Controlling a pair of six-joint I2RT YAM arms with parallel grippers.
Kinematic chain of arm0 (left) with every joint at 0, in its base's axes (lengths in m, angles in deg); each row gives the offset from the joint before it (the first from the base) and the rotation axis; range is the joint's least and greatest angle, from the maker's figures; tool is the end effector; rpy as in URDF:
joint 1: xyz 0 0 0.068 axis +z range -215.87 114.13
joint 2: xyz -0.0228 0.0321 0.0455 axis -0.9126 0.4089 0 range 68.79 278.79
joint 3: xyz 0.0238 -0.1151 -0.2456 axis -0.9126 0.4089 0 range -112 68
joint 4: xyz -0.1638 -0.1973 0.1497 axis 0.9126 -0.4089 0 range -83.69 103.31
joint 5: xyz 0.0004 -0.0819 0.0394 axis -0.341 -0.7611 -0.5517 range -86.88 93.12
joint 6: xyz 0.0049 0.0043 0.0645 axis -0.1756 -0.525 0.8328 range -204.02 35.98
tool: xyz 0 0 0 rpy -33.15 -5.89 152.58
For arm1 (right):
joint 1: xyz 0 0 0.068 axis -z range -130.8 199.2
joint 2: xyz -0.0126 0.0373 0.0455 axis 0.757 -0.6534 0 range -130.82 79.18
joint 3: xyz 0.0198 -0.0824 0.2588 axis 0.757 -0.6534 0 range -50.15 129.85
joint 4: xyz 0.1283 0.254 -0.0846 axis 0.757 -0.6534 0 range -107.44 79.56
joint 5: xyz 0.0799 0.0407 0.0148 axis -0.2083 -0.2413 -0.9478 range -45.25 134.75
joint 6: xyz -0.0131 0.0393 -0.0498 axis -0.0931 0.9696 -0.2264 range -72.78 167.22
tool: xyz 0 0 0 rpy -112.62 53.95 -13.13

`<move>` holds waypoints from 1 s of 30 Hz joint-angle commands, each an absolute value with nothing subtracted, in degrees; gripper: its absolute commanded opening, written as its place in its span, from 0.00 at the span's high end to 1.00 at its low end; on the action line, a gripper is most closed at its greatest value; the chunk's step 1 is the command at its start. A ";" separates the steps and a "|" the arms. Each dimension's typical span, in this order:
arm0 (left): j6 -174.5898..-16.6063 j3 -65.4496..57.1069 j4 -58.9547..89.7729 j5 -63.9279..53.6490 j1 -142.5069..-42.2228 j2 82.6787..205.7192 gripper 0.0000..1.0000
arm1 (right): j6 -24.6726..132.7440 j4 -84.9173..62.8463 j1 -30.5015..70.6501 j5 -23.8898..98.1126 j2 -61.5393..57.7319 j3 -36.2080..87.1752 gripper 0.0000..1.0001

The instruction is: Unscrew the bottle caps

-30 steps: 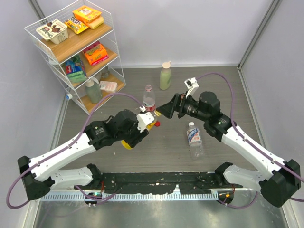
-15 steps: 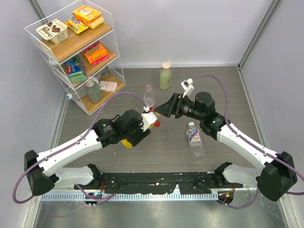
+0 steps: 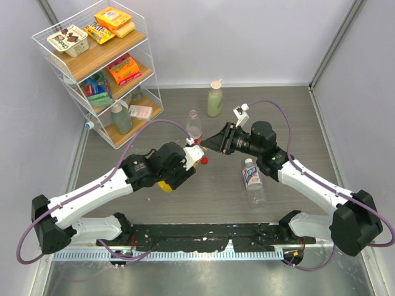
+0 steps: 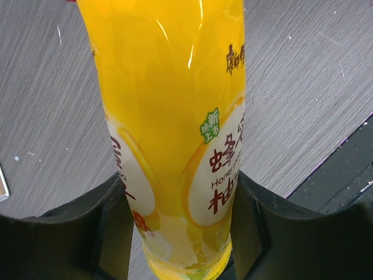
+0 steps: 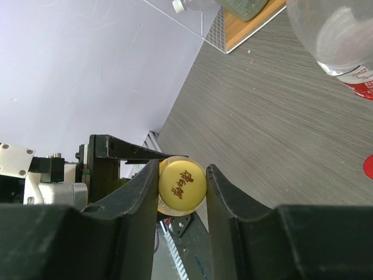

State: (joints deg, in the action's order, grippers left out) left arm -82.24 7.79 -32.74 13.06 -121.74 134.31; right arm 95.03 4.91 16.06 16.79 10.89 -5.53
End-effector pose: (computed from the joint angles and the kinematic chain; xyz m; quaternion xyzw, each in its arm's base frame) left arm 0.1616 -0.2226 0.2901 0.4282 0.8374 -0.0771 0.3308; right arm 0.2573 0.1963 0.2827 -0.0629 0.7483 0.5510 0.3641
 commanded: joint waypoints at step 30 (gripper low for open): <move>-81.65 3.05 -32.22 -5.21 -121.85 128.29 1.00 | 87.92 22.42 16.68 3.54 20.20 -10.42 0.98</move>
